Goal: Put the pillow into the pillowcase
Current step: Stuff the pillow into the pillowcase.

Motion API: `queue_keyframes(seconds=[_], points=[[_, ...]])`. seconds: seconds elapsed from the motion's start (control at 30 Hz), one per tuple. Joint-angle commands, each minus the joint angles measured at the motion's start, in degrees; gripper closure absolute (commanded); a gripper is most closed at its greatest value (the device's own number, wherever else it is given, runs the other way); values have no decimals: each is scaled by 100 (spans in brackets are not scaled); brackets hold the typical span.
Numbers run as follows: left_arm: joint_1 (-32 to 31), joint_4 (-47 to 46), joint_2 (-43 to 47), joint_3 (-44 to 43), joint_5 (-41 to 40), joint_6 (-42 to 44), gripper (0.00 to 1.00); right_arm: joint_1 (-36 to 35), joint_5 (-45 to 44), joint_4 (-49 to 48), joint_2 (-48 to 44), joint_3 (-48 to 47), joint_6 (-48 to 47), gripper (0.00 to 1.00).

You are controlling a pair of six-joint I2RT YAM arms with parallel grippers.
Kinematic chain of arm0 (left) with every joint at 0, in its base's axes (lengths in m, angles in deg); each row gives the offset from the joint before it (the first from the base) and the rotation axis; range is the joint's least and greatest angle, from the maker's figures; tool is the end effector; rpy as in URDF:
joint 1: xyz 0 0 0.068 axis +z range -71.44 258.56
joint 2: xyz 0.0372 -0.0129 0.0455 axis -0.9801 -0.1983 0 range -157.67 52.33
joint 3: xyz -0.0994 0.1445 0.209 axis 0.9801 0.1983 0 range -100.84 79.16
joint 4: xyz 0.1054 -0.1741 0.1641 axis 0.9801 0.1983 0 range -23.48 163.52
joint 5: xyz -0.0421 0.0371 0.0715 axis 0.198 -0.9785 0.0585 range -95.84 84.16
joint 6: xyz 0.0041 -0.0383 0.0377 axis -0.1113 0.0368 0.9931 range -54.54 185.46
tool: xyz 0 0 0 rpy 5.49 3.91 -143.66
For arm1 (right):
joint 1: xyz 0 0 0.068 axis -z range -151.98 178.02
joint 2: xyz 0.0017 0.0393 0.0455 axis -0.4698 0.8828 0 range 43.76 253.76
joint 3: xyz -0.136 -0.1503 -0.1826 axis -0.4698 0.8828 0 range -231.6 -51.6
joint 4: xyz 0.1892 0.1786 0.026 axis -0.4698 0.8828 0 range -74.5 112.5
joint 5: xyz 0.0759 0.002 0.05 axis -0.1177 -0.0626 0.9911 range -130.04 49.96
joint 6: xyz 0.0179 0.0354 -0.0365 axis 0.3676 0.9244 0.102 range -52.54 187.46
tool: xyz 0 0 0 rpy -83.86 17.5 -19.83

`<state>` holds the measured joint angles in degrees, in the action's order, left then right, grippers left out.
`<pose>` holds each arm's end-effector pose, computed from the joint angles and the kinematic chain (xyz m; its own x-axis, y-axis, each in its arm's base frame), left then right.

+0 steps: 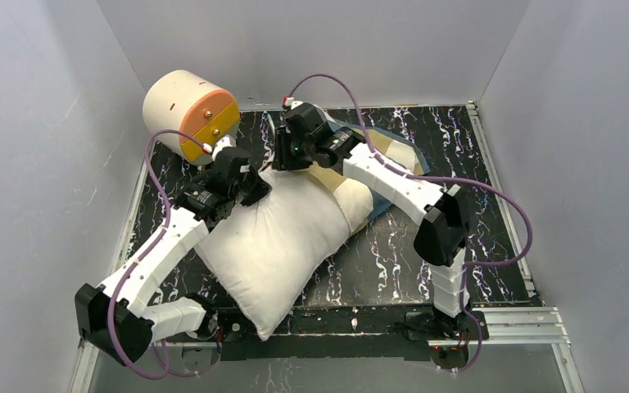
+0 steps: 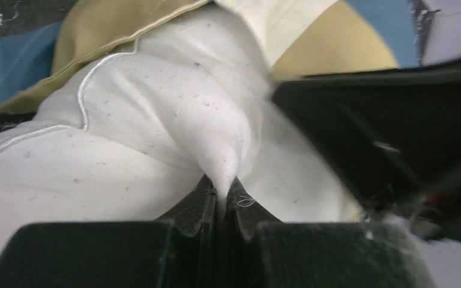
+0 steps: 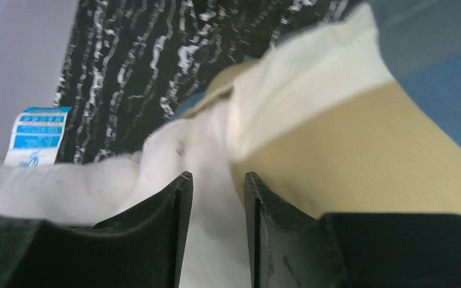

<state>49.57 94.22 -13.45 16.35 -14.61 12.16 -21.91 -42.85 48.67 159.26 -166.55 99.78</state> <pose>0.2243 -0.1180 0.3458 -0.5588 -0.5963 -0.5764 -0.1399 0.7528 -0.6432 0.3041 0.3588 0.3486 -0.6966 0.0014 -0.7175 -0.4327 0.7968 0.4217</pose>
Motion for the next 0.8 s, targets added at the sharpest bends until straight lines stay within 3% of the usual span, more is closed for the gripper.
queue_keyframes(seconds=[0.0,0.17,0.47,0.77], points=[[-63,-900,122,424,-305,408,100,572,-348,-335,-1112,773,-281,52],[-63,-1071,-292,134,-425,934,100,1186,-484,-685,-2073,2038,-582,44],[-54,-1470,-988,-495,-201,1158,100,1155,155,-1041,-3112,3247,-1744,42],[-54,-2092,-1452,-599,-12,1001,100,654,-1167,-431,-3170,3535,-1814,41]])
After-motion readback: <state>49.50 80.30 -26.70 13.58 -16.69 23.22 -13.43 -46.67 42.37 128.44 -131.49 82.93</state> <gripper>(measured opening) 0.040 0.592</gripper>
